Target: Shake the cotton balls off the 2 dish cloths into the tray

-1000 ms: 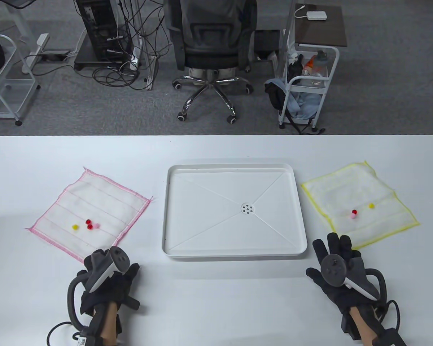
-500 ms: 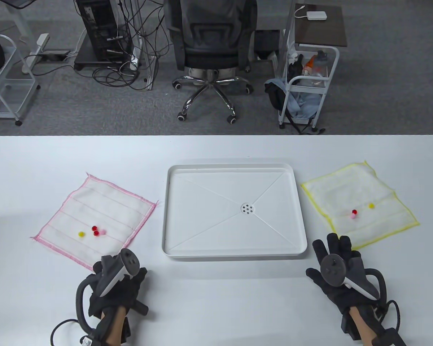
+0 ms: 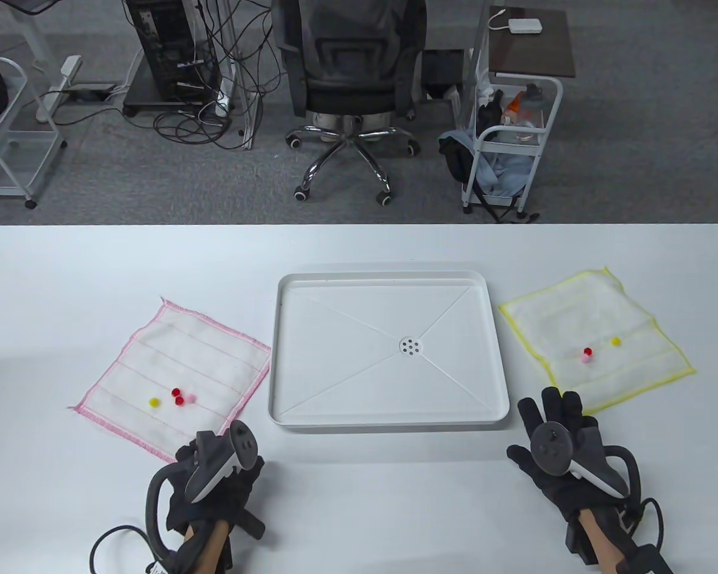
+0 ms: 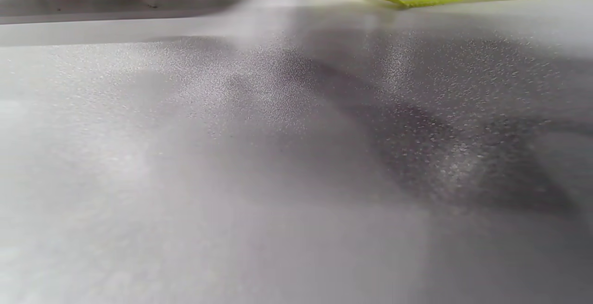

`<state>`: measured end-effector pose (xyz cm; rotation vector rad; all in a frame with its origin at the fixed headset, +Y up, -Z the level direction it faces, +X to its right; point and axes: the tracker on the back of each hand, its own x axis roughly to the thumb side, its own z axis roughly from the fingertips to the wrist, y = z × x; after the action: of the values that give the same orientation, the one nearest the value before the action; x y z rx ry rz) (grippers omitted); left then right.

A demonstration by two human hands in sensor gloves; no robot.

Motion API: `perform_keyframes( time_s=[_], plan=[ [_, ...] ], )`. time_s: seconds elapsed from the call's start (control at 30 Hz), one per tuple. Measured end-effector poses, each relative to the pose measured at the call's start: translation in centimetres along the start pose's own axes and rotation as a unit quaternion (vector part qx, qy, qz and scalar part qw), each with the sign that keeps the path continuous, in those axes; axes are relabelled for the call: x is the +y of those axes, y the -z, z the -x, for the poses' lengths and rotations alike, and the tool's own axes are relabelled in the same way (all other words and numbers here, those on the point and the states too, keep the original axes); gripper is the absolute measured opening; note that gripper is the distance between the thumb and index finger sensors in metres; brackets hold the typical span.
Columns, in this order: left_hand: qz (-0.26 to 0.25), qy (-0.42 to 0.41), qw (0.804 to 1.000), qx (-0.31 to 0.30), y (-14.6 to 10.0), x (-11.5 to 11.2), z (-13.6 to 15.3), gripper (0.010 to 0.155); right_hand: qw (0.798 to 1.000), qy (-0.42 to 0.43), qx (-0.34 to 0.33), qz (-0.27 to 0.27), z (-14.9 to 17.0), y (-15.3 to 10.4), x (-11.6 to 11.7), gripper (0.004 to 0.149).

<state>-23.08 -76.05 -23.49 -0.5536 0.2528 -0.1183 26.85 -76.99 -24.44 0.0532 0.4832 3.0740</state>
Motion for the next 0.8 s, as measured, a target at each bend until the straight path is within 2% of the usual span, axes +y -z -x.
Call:
perform_keyframes(
  time_s=[0.27, 0.8],
  plan=[
    [-0.027, 0.047, 0.998, -0.021, -1.4, 0.1, -2.2, 0.081, 1.000, -0.003, 0.002, -0.003, 0.0, 0.0, 0.1, 0.075],
    [-0.044, 0.076, 0.995, -0.055, -2.9, 0.1, -4.2, 0.079, 1.000, -0.004, 0.002, -0.004, 0.0, 0.0, 0.1, 0.075]
  ],
)
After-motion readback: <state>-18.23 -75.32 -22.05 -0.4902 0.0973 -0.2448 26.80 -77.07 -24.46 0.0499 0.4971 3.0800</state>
